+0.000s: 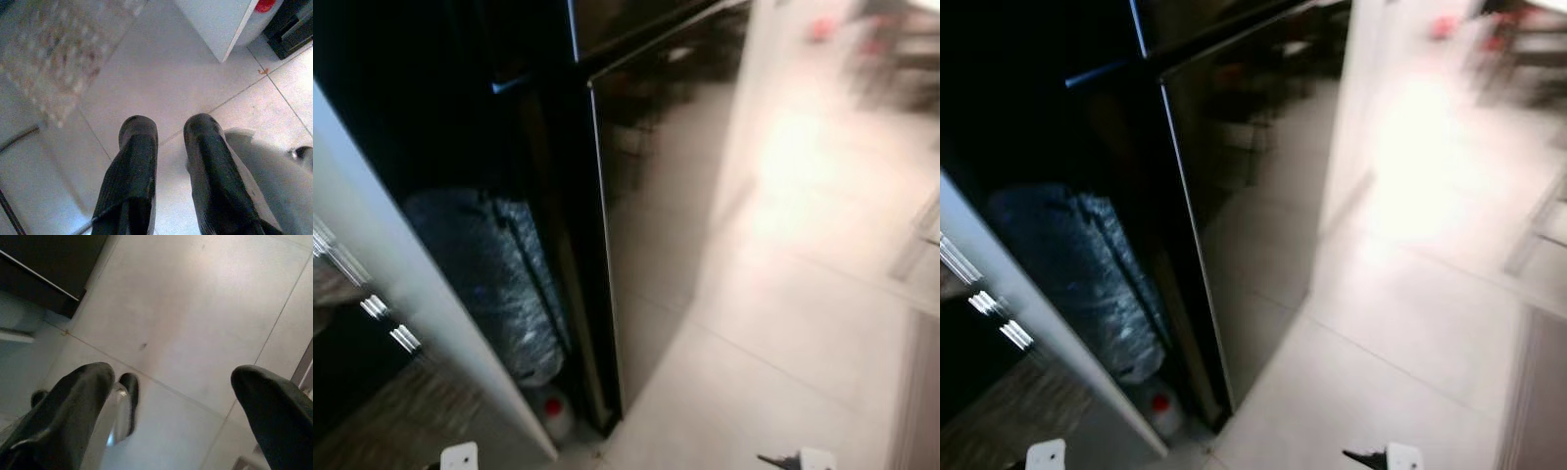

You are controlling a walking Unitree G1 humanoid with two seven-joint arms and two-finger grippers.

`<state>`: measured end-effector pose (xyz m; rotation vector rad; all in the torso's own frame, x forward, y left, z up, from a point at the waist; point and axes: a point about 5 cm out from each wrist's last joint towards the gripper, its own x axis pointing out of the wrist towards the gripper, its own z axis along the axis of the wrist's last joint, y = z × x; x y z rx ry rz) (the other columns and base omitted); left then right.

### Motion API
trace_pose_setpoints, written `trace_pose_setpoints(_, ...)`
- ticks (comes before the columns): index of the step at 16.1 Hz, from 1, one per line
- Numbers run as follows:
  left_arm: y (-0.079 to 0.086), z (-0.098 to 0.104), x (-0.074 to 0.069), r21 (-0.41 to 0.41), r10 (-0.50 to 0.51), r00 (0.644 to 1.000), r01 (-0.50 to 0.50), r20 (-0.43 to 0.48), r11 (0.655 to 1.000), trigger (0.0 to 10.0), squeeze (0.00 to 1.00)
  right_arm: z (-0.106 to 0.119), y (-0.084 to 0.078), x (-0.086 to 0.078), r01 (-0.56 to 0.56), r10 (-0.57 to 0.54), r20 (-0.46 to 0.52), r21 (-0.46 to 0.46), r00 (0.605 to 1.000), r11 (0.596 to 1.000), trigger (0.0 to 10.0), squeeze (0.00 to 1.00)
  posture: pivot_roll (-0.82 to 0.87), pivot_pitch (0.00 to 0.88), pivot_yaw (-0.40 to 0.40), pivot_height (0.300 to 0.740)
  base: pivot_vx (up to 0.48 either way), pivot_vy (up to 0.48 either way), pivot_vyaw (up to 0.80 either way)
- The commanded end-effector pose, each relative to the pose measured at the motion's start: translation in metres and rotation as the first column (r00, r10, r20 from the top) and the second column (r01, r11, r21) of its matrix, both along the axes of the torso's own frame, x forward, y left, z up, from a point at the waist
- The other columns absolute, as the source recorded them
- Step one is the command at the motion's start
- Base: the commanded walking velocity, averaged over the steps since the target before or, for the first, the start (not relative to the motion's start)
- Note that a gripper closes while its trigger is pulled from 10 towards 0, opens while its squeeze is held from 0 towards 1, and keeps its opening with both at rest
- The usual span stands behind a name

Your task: Restocking fridge

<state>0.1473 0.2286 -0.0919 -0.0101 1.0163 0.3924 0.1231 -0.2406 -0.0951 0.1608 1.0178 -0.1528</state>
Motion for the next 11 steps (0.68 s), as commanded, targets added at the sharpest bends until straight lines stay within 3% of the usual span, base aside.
trace_pose_setpoints(1, 0.0057, -0.0022, -0.0092, 0.012, -0.014, 0.999, 0.014, -0.034, 1.000, 10.0, 0.00, -0.0002, 0.0064, 0.0041, -0.013, 0.013, 0.009, 0.032, 1.000, 0.999, 10.0, 0.00, -0.08, 0.000, 0.027, 0.740, 0.000, -0.480, 0.00)
trace_pose_setpoints(7, 0.0065, -0.0032, -0.0123, 0.013, -0.023, 0.999, 0.023, -0.048, 1.000, 10.0, 0.00, -0.0005, 0.0062, 0.0038, 0.005, -0.006, 0.006, 0.031, 1.000, 0.999, 10.0, 0.00, -0.08, 0.000, 0.027, 0.740, 0.000, -0.470, 0.00)
trace_pose_setpoints(11, 0.0040, -0.0030, -0.0097, -0.006, -0.022, 0.999, 0.022, -0.037, 1.000, 10.0, 0.00, -0.0003, -0.0012, -0.0001, 0.060, -0.060, -0.001, -0.006, 0.998, 0.998, 10.0, 0.00, -0.08, 0.000, 0.027, 0.740, 0.000, 0.000, 0.00)
